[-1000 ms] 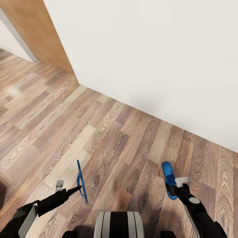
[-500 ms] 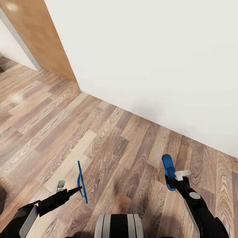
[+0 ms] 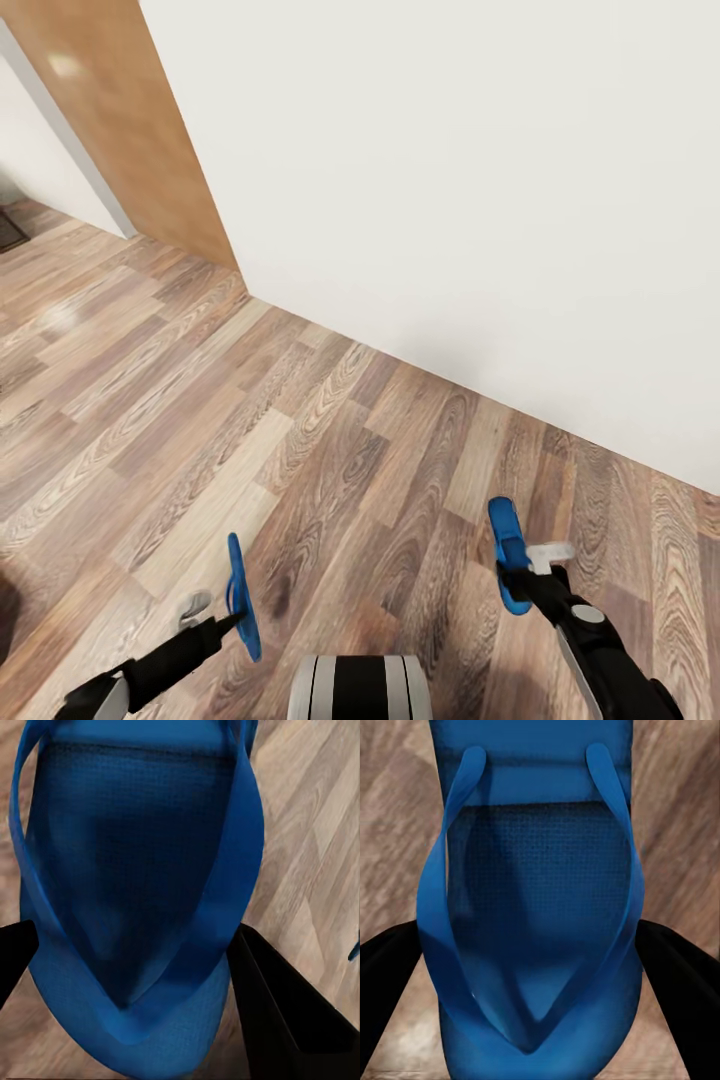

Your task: In the bedroom, move the book from the bed onto either nightstand, and place the two sandals side by side next to the bed.

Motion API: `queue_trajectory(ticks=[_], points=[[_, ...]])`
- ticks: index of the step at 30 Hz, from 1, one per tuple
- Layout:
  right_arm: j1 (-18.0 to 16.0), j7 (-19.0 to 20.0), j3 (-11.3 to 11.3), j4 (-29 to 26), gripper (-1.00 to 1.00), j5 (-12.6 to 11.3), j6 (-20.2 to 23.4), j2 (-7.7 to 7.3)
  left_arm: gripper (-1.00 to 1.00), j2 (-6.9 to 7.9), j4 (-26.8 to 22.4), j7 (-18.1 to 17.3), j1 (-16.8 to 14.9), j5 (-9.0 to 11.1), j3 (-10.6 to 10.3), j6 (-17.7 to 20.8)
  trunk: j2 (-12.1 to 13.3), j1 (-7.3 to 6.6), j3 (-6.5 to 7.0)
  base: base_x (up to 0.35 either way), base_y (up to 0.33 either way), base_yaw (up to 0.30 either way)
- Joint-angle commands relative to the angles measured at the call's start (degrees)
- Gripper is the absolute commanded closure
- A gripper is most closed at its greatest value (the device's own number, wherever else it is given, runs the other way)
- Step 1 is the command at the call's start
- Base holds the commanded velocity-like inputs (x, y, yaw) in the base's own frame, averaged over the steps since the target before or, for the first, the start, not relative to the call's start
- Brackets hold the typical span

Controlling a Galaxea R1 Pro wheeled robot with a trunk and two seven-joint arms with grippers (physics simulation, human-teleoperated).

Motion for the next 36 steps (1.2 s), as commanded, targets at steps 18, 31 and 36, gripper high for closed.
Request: queue_trajectory(ticks=[18,31,36], points=[[0.01,33.76,-0.40,19.81,1.00,-10.99,5.38,-0.56,1.00,-0.87,2.52,1.42,-0.08,-2.73,-0.65,-3.04,0.23,-0.47,3.97,0.000,0.000,0.000],[-0.03,33.64,-0.38,22.32,1.00,-11.00,-0.60,-0.46,1.00,-0.96,2.52,1.45,-0.05,-2.73,-0.79,-3.05,0.40,-0.81,6.85,0.000,0.000,0.000],[-0.02,33.67,-0.45,22.31,1.00,-11.12,-1.98,-0.47,1.00,-0.97,2.58,1.45,-0.05,-2.73,-0.80,-3.05,0.47,-0.94,7.95,0.000,0.000,0.000]])
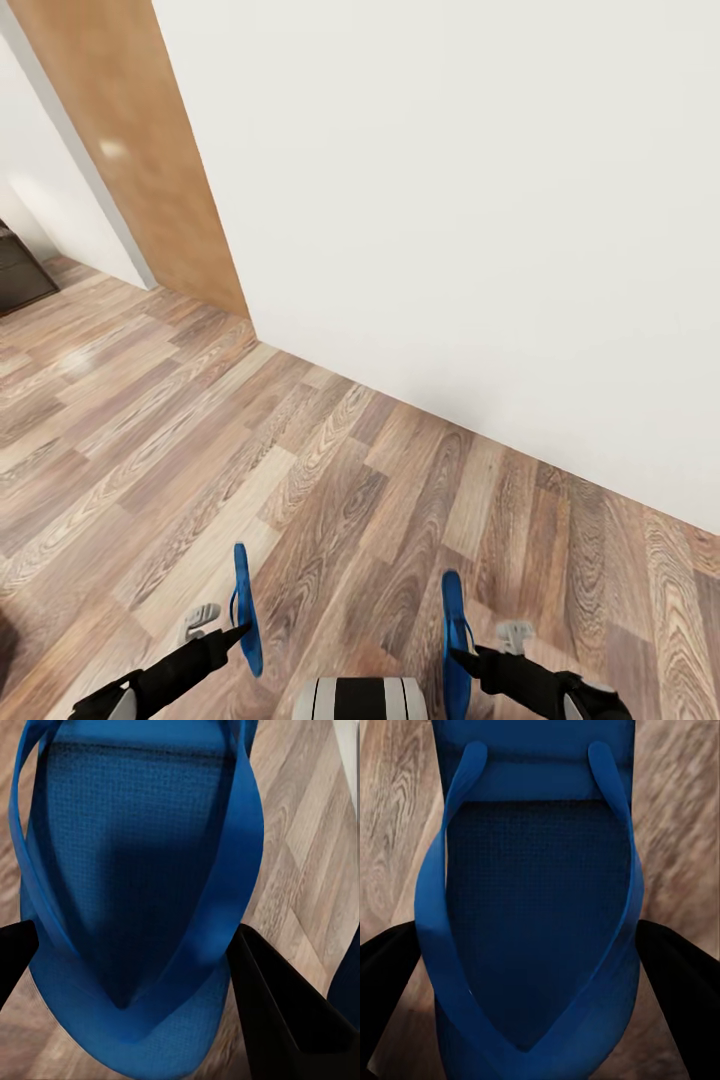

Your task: In the bedroom, move the book from the bed onto either nightstand, and place the two sandals side by side next to the bed.

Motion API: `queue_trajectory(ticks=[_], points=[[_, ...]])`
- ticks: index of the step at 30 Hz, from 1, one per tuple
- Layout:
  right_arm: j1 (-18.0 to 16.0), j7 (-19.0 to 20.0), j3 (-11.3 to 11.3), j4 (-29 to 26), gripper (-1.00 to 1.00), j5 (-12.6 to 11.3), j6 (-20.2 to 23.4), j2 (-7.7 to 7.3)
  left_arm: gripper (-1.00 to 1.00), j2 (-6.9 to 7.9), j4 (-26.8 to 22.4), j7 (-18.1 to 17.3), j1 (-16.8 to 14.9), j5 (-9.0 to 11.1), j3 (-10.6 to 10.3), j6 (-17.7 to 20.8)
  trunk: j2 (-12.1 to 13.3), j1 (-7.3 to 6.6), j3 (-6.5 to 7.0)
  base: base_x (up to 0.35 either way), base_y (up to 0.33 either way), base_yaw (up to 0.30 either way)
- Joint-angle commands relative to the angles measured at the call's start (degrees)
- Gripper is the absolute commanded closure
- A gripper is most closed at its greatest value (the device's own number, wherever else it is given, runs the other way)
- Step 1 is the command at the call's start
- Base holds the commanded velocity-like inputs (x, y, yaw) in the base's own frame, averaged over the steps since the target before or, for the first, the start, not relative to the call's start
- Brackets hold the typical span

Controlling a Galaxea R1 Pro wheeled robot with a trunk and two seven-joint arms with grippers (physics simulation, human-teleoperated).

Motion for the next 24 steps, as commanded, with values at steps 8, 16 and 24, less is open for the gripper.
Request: queue_trajectory(ticks=[8,16,24], points=[[0.01,0.21,0.00,0.05,1.00,-0.35,0.31,-0.02,1.00,-0.58,0.12,-0.11,-0.03,0.09,-0.05,0.51,0.10,-0.21,1.74,0.000,0.000,0.000],[0.00,0.20,-0.08,0.07,1.00,-0.39,0.31,-0.06,1.00,-0.93,0.13,-0.02,0.00,-0.97,-0.10,0.47,0.20,-0.42,3.51,0.000,0.000,0.000],[0.00,0.20,-0.09,0.07,1.00,-0.39,0.38,-0.08,1.00,-1.23,0.38,0.07,0.00,-1.02,-0.03,-0.05,0.31,-0.63,5.29,0.000,0.000,0.000]])
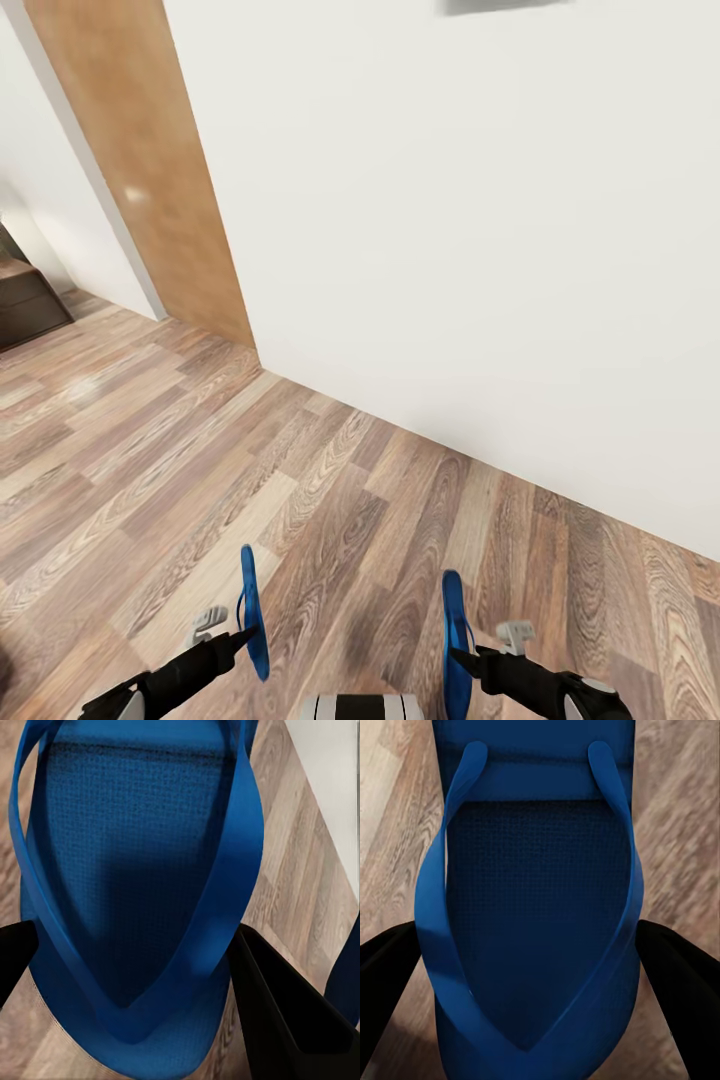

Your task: In the bedroom, move the book from the bed onto either nightstand, and place the two sandals side by side next to the bed.

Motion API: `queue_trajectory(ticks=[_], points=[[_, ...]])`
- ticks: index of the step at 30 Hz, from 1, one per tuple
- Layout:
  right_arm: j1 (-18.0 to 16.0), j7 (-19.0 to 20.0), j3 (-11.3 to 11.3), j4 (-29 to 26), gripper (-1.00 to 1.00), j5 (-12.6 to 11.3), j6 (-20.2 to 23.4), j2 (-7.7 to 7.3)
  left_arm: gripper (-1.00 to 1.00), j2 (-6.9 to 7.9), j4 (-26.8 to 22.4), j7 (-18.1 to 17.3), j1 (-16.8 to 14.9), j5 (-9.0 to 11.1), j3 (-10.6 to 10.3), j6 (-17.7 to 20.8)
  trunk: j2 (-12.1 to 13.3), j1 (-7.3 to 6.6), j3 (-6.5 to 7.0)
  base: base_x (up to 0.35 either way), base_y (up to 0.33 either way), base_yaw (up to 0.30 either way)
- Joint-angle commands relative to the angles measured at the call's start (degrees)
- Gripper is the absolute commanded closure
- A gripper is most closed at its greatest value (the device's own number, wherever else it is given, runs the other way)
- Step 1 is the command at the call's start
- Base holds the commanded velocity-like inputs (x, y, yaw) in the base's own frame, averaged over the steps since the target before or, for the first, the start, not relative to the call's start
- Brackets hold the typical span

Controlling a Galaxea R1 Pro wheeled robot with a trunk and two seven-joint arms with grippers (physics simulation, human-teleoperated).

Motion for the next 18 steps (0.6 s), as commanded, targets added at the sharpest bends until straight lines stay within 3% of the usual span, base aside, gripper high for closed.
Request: queue_trajectory(ticks=[1,5,18], points=[[-0.01,0.26,-0.15,-0.02,1.00,-0.41,0.57,0.01,1.00,0.01,0.02,-0.19,0.00,0.30,0.07,0.48,0.00,-0.03,0.19,0.000,0.000,0.000],[-0.02,0.26,-0.09,-0.02,1.00,-0.41,0.57,0.01,1.00,0.07,0.03,-0.19,-0.02,0.30,0.10,0.45,0.06,-0.14,1.07,0.000,0.000,0.000],[-0.02,0.26,-0.15,3.12,1.00,-0.41,0.49,0.01,1.00,0.00,0.03,-0.19,-0.03,0.30,0.03,0.45,5.27,-2.99,3.41,0.000,0.000,0.000]])
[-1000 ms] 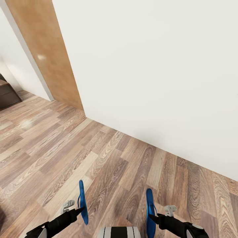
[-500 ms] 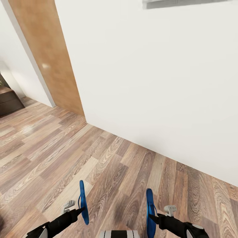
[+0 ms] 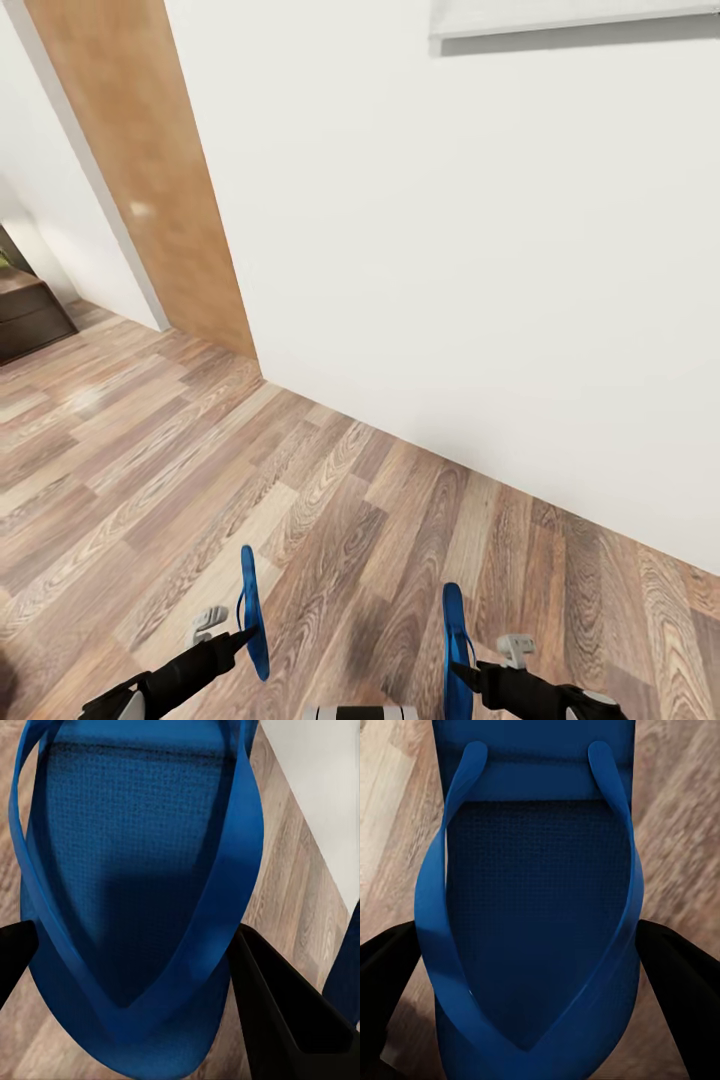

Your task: In the bedroom, move the book from the bed onto either nightstand, and place the two sandals side by side next to the bed.

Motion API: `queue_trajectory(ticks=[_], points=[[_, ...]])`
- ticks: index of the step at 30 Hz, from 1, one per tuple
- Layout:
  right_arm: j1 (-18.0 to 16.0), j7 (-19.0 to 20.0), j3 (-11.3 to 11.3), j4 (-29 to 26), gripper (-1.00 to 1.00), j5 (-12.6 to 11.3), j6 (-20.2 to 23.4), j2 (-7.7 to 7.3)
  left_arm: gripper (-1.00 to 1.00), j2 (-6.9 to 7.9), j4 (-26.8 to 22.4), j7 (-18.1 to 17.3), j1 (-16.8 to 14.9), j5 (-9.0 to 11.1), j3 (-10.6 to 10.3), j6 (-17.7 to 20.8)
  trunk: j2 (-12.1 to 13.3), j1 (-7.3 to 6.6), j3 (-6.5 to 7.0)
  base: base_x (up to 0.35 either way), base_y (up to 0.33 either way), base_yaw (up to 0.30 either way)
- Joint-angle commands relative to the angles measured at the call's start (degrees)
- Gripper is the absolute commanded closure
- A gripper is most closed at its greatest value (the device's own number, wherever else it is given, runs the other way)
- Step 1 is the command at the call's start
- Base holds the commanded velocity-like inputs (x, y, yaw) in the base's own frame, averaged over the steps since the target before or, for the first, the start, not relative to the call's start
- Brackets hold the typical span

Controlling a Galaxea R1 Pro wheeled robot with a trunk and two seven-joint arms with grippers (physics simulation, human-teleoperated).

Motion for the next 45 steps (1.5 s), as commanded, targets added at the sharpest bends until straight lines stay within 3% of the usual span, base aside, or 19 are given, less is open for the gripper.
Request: queue_trajectory(ticks=[1,5,9,11,12,15,20,25,27,30,33,38,45], points=[[-0.01,0.26,-0.14,0.04,1.00,-0.43,0.58,0.01,1.00,-0.01,0.01,-0.19,-0.02,0.31,0.06,0.51,0.40,-0.23,0.14,0.000,0.000,0.000],[-0.01,0.20,-0.23,3.19,1.00,-0.25,0.33,0.01,1.00,-0.04,0.71,-0.18,0.02,-0.03,-0.09,0.43,2.00,-1.11,0.86,0.000,0.000,0.000],[-0.03,0.18,-0.32,6.65,1.00,-0.21,0.20,0.01,1.00,-0.26,5.14,0.18,0.04,-3.28,-1.14,-2.34,3.61,-1.99,1.58,0.000,0.000,0.000],[0.00,0.17,-0.30,7.44,1.00,-0.13,0.05,0.01,1.00,-1.32,6.97,1.21,0.04,-5.55,-1.43,-5.38,4.41,-2.43,1.94,0.000,0.000,0.000],[-0.02,0.20,-0.22,7.72,1.00,-0.19,-0.63,0.01,1.00,-2.66,7.61,2.74,0.03,-6.90,-1.53,-6.74,4.81,-2.65,2.12,0.000,0.000,0.000],[0.00,0.36,0.01,7.93,1.00,-0.33,-2.43,0.01,1.00,-4.38,8.04,5.15,0.03,-8.26,-1.61,-7.81,6.01,-3.31,2.66,0.000,0.000,0.000],[-0.01,1.28,0.08,8.00,1.00,0.01,-3.27,-0.20,1.00,-4.88,8.17,5.91,0.04,-8.70,-1.57,-8.15,8.02,-4.41,3.55,0.000,0.000,0.000],[-0.03,9.73,0.00,8.02,1.00,-0.23,-3.39,-1.38,1.00,-4.93,8.19,5.90,0.04,-8.70,-1.55,-8.22,10.03,-5.51,4.45,0.000,0.000,0.000],[0.00,11.14,-0.01,8.03,1.00,-0.31,-3.45,-1.62,1.00,-4.93,8.24,5.98,0.07,-8.68,-1.50,-8.26,10.83,-5.95,4.81,0.000,0.000,0.000],[0.00,11.43,-0.06,8.13,1.00,-0.33,-4.64,-1.71,1.00,-4.93,8.20,6.13,0.06,-8.67,-1.37,-8.27,12.03,-6.60,5.35,0.000,0.000,0.000],[0.01,11.44,-0.08,8.87,1.00,-0.34,-6.02,-1.73,1.00,-4.90,8.19,6.26,0.07,-8.66,-1.31,-8.28,12.03,-6.60,5.35,0.000,0.000,0.000],[-0.02,11.40,-0.34,14.59,1.00,-0.42,-6.56,-1.72,1.00,-4.80,8.30,6.41,0.10,-8.56,-1.21,-8.30,12.03,-6.60,5.35,0.000,0.000,0.000],[-0.02,11.33,-0.51,15.79,1.00,-0.43,-6.63,-1.77,1.00,-4.67,8.37,6.51,0.27,-8.47,-1.19,-8.36,12.03,-6.60,5.49,0.000,0.000,0.000]])
